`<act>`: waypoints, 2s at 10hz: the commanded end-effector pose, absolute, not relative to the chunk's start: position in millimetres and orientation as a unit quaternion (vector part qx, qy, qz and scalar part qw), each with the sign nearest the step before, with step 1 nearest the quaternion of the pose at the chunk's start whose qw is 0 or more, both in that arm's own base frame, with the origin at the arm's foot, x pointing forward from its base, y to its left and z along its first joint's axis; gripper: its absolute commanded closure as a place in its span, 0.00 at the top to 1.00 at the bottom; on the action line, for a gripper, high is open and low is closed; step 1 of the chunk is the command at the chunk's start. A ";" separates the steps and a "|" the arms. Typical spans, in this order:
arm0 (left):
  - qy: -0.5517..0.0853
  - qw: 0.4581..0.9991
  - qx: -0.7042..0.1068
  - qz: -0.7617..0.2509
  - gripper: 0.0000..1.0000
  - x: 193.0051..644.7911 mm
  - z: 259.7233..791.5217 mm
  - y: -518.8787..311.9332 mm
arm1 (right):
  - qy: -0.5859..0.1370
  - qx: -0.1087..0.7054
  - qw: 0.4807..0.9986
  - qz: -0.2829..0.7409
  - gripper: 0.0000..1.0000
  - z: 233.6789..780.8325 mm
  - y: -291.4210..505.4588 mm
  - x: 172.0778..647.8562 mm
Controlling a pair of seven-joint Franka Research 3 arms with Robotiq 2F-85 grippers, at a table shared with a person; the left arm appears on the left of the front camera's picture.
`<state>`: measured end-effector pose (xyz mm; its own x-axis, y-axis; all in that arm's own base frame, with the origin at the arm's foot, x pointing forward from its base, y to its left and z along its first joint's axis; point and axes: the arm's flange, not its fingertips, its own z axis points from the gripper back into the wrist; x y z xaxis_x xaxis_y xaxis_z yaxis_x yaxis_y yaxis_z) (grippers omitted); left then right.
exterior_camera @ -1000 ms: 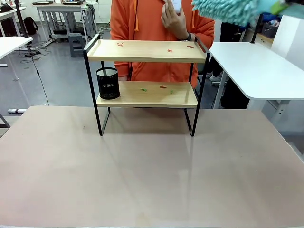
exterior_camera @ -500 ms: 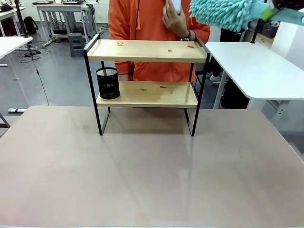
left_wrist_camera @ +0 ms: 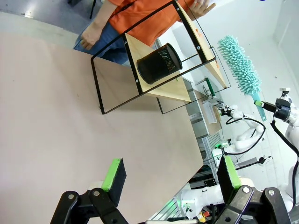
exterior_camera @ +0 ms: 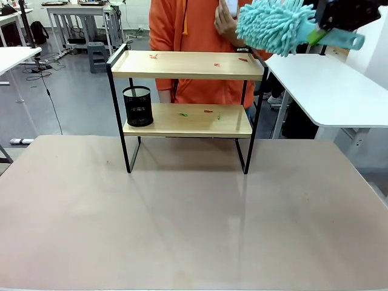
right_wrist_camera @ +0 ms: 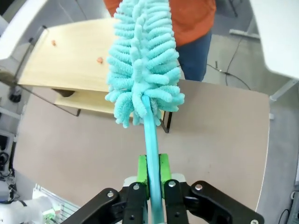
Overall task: Clean the shelf.
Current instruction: Clean the specific tier of the Shelf with the Duster once objects are removed.
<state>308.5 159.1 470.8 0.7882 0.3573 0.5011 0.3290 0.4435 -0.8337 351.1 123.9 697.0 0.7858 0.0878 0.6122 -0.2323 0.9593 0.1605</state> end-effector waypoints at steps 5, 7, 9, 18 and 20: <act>-0.338 0.777 -0.531 0.002 1.00 309.1 470.5 156.7 | -0.333 0.091 0.939 0.004 0.12 645.1 178.2 370.1; -0.338 0.777 -0.531 0.002 1.00 309.1 470.5 156.7 | -0.330 0.097 0.939 0.003 0.12 642.8 184.6 371.2; -0.338 0.777 -0.531 0.002 1.00 309.1 470.5 156.7 | -0.318 0.114 0.941 0.014 0.12 638.8 195.1 373.5; -0.338 0.777 -0.531 0.002 1.00 309.1 470.5 156.7 | -0.252 0.222 0.936 0.107 0.12 643.2 287.2 406.2; -0.338 0.777 -0.531 0.002 1.00 309.1 470.5 156.7 | -0.235 0.235 0.933 0.137 0.12 642.0 308.9 414.7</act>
